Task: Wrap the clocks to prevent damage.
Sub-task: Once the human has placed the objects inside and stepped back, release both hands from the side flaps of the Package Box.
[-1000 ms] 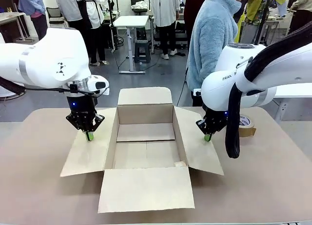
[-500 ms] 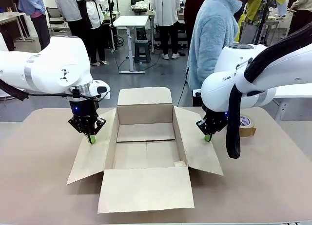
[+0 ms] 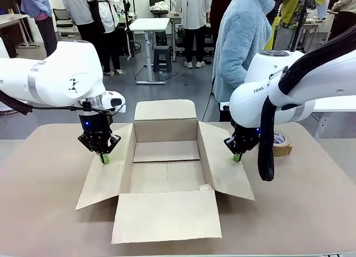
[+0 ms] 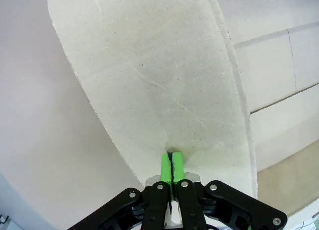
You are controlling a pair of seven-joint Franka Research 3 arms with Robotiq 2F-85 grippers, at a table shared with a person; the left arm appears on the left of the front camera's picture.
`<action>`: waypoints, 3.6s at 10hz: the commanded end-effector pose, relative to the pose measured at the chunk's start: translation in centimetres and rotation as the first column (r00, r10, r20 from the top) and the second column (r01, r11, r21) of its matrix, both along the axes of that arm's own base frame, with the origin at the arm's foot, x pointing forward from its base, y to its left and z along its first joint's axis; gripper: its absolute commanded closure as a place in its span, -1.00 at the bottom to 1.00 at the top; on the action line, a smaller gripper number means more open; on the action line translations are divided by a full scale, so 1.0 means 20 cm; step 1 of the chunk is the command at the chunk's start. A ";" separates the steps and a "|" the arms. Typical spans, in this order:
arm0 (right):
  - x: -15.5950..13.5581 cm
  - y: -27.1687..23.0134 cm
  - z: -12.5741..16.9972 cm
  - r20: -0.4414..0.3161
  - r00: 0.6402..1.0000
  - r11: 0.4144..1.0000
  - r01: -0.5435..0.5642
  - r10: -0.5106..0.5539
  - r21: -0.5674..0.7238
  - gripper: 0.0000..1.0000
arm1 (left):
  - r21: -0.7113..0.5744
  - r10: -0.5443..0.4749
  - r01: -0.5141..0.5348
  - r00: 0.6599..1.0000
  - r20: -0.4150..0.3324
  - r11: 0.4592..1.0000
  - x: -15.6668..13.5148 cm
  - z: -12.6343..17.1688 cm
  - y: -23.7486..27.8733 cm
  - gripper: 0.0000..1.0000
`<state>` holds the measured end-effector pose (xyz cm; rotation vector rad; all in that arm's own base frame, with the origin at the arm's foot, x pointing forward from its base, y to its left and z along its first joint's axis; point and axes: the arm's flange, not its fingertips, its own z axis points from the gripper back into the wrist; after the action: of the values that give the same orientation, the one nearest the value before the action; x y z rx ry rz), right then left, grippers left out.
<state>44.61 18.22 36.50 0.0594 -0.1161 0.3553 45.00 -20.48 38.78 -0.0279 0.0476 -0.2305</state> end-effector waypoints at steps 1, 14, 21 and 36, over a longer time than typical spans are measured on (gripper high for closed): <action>0.00 0.00 0.00 -0.004 1.000 1.000 0.014 -0.014 0.006 0.98 | 0.001 0.005 -0.005 1.000 0.002 1.000 -0.01 0.01 0.00 0.99; 0.00 0.00 0.00 -0.004 1.000 1.000 0.014 -0.014 0.006 0.98 | 0.001 0.005 -0.005 1.000 0.002 1.000 -0.01 0.01 0.00 0.99; 0.00 0.00 0.00 -0.004 1.000 1.000 0.014 -0.014 0.006 0.98 | 0.001 0.005 -0.005 1.000 0.002 1.000 -0.01 0.01 0.00 0.99; 0.00 0.00 0.00 -0.004 1.000 1.000 0.014 -0.014 0.006 0.98 | 0.001 0.005 -0.005 1.000 0.002 1.000 -0.01 0.01 0.00 0.99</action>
<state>44.61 18.22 36.50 0.0594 -0.1161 0.3552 45.00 -20.47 38.78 -0.0279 0.0476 -0.2305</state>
